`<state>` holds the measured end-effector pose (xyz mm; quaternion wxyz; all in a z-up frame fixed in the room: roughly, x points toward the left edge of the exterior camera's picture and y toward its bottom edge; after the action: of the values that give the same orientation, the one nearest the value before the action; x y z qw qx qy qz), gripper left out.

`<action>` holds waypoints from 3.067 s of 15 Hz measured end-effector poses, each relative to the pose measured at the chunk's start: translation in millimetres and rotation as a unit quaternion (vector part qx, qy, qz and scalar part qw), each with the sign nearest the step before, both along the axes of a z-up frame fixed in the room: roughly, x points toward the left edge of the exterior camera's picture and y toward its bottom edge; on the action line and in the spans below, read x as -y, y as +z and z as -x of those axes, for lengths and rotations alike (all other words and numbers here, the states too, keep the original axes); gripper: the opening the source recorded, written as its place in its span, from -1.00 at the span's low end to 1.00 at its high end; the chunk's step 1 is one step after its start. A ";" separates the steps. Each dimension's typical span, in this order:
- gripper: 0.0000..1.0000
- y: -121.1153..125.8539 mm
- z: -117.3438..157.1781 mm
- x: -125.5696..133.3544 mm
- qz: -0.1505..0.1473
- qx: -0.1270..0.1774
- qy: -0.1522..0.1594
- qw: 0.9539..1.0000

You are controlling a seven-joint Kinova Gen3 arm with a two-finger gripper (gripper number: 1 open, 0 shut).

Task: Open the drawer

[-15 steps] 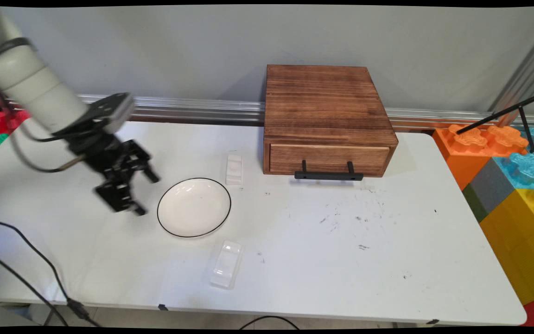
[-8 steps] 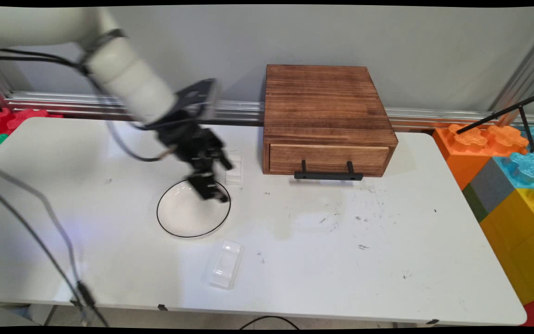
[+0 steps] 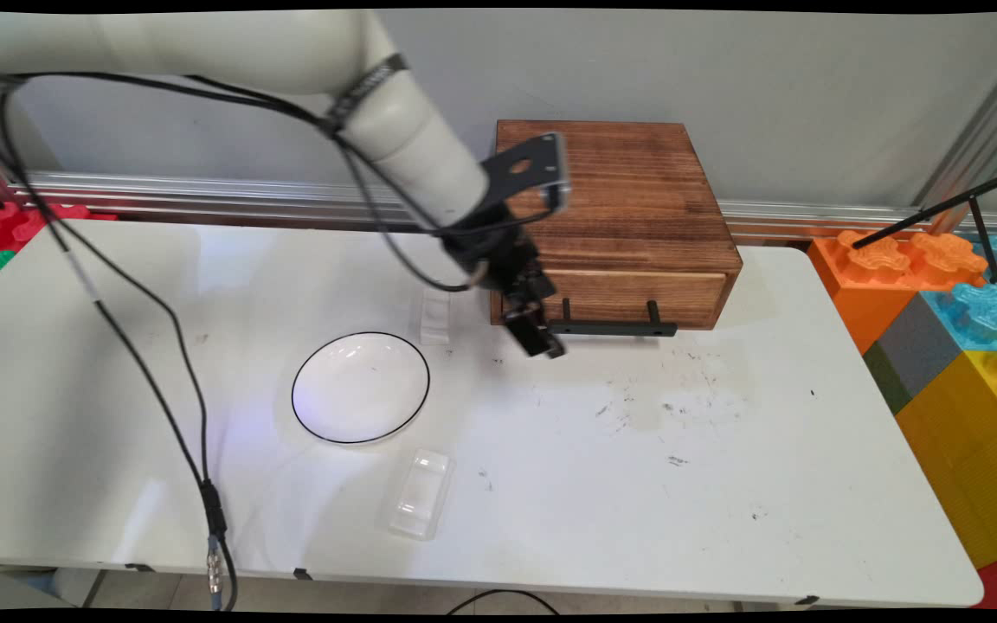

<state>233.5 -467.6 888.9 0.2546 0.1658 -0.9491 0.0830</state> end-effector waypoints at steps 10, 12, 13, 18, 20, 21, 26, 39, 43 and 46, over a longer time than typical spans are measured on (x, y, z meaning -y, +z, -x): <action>1.00 -40.6 73.4 46.2 0.026 0.031 0.019 0.999; 1.00 -50.9 80.8 51.5 0.028 0.038 0.019 0.999; 1.00 -56.4 84.3 54.0 0.029 0.041 0.019 0.999; 1.00 -76.6 94.8 61.0 0.034 0.055 0.014 0.998; 1.00 -82.7 97.6 62.3 0.035 0.058 0.012 0.998; 1.00 -86.8 99.4 63.0 0.036 0.060 0.010 0.997; 1.00 -103.5 105.2 65.7 0.042 0.069 0.001 0.997; 1.00 -131.1 120.5 55.7 0.047 0.069 -0.029 0.996; 1.00 -131.0 126.4 40.8 0.040 0.061 -0.038 0.997; 1.00 -131.1 130.9 26.5 0.033 0.054 -0.044 0.997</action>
<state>102.7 -494.1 757.8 0.2115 0.1112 -0.9646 0.1115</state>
